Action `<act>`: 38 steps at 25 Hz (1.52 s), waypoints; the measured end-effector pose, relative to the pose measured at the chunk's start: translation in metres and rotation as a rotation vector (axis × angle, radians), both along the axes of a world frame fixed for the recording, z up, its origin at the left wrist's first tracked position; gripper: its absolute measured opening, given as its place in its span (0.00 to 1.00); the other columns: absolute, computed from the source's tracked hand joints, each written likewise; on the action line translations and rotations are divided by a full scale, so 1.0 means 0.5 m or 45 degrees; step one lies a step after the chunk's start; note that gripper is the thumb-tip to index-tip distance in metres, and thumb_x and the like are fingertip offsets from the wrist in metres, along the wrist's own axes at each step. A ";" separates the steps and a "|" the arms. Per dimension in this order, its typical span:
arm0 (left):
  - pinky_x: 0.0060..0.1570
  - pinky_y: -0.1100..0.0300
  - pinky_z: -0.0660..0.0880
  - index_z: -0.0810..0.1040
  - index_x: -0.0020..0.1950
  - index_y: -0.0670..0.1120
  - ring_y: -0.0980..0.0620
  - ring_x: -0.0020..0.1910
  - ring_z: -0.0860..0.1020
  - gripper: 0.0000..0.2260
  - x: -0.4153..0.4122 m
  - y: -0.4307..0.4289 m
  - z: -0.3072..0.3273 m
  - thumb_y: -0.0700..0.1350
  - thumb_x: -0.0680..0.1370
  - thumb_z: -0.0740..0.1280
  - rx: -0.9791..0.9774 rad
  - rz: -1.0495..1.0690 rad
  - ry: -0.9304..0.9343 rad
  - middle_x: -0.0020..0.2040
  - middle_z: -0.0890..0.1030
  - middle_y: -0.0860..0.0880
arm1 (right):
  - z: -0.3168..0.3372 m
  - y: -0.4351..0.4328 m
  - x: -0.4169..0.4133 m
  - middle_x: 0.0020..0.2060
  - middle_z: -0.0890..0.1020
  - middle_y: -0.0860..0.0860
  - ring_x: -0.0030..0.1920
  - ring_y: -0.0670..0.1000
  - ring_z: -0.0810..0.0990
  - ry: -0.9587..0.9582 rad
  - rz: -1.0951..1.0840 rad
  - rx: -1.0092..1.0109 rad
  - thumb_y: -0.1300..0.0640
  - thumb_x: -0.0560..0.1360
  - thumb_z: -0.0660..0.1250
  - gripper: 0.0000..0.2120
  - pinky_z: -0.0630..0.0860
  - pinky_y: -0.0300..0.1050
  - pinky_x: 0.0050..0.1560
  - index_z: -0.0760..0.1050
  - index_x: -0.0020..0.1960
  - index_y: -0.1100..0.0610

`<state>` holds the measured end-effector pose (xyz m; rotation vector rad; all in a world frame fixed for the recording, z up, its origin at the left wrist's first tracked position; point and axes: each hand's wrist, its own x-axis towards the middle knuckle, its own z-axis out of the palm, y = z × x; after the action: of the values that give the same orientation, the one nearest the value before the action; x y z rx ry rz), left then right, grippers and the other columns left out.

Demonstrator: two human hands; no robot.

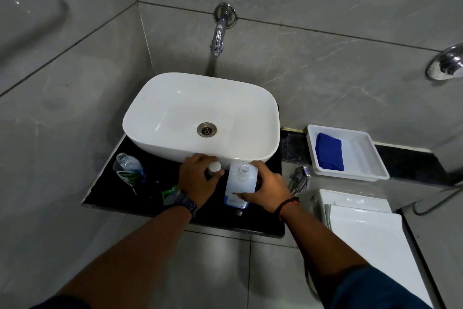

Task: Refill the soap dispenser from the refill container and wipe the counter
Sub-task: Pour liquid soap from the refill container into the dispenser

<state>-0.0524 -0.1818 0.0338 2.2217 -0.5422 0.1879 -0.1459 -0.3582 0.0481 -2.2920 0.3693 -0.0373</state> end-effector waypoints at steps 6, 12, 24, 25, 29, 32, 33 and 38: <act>0.48 0.53 0.75 0.80 0.54 0.47 0.40 0.50 0.78 0.14 -0.003 0.031 -0.100 0.42 0.69 0.71 0.326 -0.274 0.269 0.50 0.81 0.42 | -0.007 0.004 0.006 0.46 0.82 0.49 0.45 0.48 0.80 -0.067 0.030 -0.025 0.49 0.59 0.79 0.35 0.79 0.47 0.45 0.67 0.61 0.47; 0.51 0.53 0.73 0.77 0.55 0.46 0.41 0.53 0.77 0.13 -0.002 0.020 -0.146 0.43 0.71 0.67 0.397 -0.340 0.328 0.53 0.81 0.44 | -0.022 0.009 0.014 0.47 0.82 0.47 0.46 0.46 0.80 -0.114 0.030 -0.025 0.47 0.59 0.78 0.34 0.79 0.47 0.46 0.67 0.60 0.46; 0.42 0.45 0.69 0.68 0.43 0.42 0.37 0.45 0.73 0.32 0.083 0.240 -0.096 0.60 0.55 0.79 -0.125 0.964 -0.051 0.43 0.74 0.37 | -0.022 0.015 0.012 0.45 0.81 0.44 0.44 0.43 0.80 -0.098 0.013 -0.024 0.46 0.58 0.77 0.33 0.79 0.43 0.44 0.66 0.58 0.44; 0.44 0.44 0.68 0.69 0.46 0.41 0.37 0.47 0.72 0.34 0.091 0.252 -0.095 0.59 0.54 0.80 -0.126 1.047 -0.056 0.46 0.74 0.35 | -0.021 0.014 0.013 0.46 0.81 0.44 0.44 0.43 0.79 -0.087 0.018 -0.024 0.46 0.58 0.78 0.33 0.78 0.43 0.44 0.66 0.58 0.44; 0.56 0.43 0.68 0.66 0.64 0.41 0.37 0.59 0.70 0.44 0.120 0.272 -0.102 0.53 0.55 0.81 -0.202 1.058 0.169 0.62 0.70 0.36 | -0.026 0.017 0.020 0.47 0.79 0.46 0.45 0.47 0.78 -0.029 0.022 -0.078 0.44 0.57 0.78 0.35 0.76 0.45 0.43 0.64 0.57 0.44; 0.57 0.47 0.70 0.72 0.60 0.42 0.38 0.58 0.75 0.34 0.142 0.267 -0.109 0.50 0.59 0.80 -0.243 0.895 0.339 0.60 0.76 0.38 | -0.030 0.026 0.028 0.47 0.79 0.46 0.46 0.50 0.78 -0.050 -0.012 -0.107 0.43 0.56 0.76 0.33 0.77 0.47 0.43 0.65 0.57 0.45; 0.55 0.49 0.71 0.74 0.57 0.43 0.39 0.55 0.76 0.29 0.144 0.264 -0.108 0.49 0.60 0.80 -0.245 0.861 0.338 0.57 0.78 0.39 | -0.029 0.030 0.028 0.46 0.79 0.45 0.45 0.48 0.78 -0.063 -0.016 -0.112 0.42 0.56 0.76 0.33 0.76 0.45 0.42 0.66 0.56 0.44; 0.55 0.48 0.74 0.76 0.56 0.43 0.41 0.54 0.78 0.26 0.143 0.256 -0.065 0.47 0.62 0.79 -0.330 0.830 0.309 0.55 0.80 0.41 | 0.008 0.050 0.024 0.42 0.77 0.41 0.42 0.38 0.76 -0.253 -0.118 0.002 0.43 0.55 0.78 0.27 0.70 0.29 0.34 0.66 0.47 0.43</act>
<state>0.0189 -0.0540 0.0011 2.0536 0.3355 0.2985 -0.1338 -0.3331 0.0521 -2.2444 0.3706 -0.3093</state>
